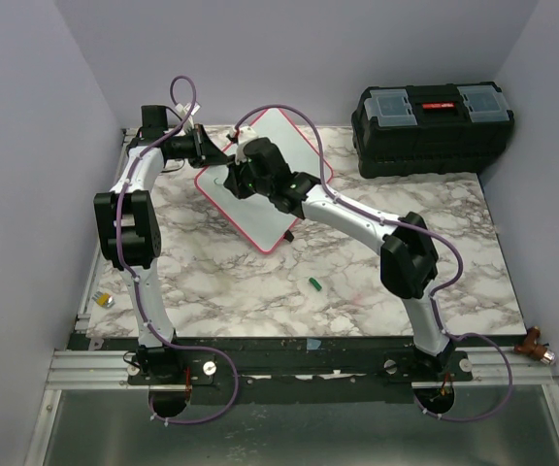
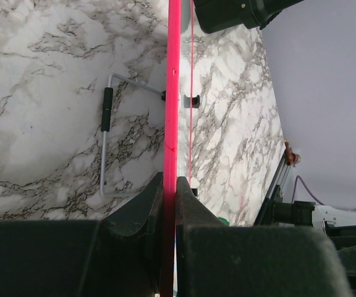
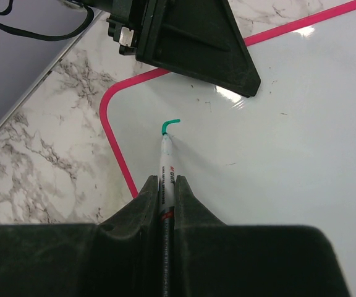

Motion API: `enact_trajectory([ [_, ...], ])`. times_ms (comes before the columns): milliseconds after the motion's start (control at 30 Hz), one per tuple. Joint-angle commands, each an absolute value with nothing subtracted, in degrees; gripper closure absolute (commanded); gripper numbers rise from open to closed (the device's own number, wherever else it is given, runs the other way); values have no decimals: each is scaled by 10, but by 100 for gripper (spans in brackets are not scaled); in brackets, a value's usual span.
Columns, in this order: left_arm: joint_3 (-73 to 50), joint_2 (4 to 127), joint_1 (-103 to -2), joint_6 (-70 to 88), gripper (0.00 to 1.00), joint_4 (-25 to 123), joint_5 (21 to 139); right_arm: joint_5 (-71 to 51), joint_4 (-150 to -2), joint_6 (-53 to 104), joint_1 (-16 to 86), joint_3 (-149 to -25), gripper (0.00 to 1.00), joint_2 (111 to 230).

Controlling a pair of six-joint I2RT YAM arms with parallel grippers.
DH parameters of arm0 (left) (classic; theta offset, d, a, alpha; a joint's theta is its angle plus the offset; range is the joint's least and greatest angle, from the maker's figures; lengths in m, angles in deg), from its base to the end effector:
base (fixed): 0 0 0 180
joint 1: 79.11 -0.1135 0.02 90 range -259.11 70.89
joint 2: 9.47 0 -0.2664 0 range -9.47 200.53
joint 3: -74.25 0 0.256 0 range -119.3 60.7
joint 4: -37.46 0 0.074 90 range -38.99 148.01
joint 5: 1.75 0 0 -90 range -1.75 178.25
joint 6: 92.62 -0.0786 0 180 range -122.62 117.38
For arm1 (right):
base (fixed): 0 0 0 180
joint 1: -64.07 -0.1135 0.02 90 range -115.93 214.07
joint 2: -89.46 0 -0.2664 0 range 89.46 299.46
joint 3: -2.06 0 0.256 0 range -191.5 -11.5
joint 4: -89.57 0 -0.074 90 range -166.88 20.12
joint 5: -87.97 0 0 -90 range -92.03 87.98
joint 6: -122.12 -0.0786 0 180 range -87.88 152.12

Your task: Write a sentence on the whiteboard

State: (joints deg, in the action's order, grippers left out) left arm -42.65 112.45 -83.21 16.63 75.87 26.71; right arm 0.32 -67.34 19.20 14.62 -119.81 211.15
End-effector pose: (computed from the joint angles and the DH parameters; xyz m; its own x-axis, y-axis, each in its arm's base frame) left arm 0.5005 -0.0334 0.2406 -0.8461 -0.2182 -0.4864 0.3430 0.4756 -0.8100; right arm 0.3642 0.4207 0.2816 -0.4109 -0.1367 -0.9014 -0.6595 0.7272 0.1904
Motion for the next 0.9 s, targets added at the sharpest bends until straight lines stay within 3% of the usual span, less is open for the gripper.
enact_trajectory([
  [0, -426, 1089, -825, 145, 100, 723, 267, 48, -626, 204, 143, -1189, 99, 2114],
  [433, -427, 1090, -825, 147, 100, 723, 267, 78, -612, 202, 142, -1179, 99, 2108],
  [867, -428, 1091, -824, 148, 100, 723, 265, -9, -608, 191, 142, -1152, 99, 2089],
])
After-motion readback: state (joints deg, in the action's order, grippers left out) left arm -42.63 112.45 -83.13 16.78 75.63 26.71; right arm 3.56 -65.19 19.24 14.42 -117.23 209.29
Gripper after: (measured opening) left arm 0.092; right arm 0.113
